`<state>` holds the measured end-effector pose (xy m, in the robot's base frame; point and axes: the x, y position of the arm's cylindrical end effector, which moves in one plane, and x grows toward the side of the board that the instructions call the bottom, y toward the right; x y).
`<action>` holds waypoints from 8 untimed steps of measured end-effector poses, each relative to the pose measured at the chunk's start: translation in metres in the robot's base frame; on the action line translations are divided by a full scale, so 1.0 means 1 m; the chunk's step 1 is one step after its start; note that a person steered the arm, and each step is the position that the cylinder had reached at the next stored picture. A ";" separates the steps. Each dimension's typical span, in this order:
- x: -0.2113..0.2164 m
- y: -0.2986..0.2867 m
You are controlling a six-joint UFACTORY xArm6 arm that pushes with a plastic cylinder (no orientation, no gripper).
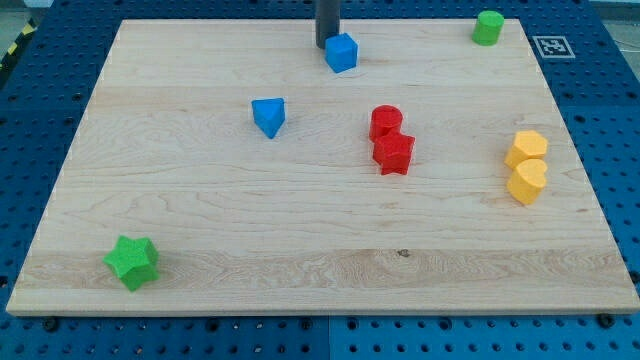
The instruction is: Push the blue cube close to the triangle
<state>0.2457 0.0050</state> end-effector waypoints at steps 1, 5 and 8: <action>0.000 0.003; 0.025 0.032; 0.066 0.015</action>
<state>0.3117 0.0203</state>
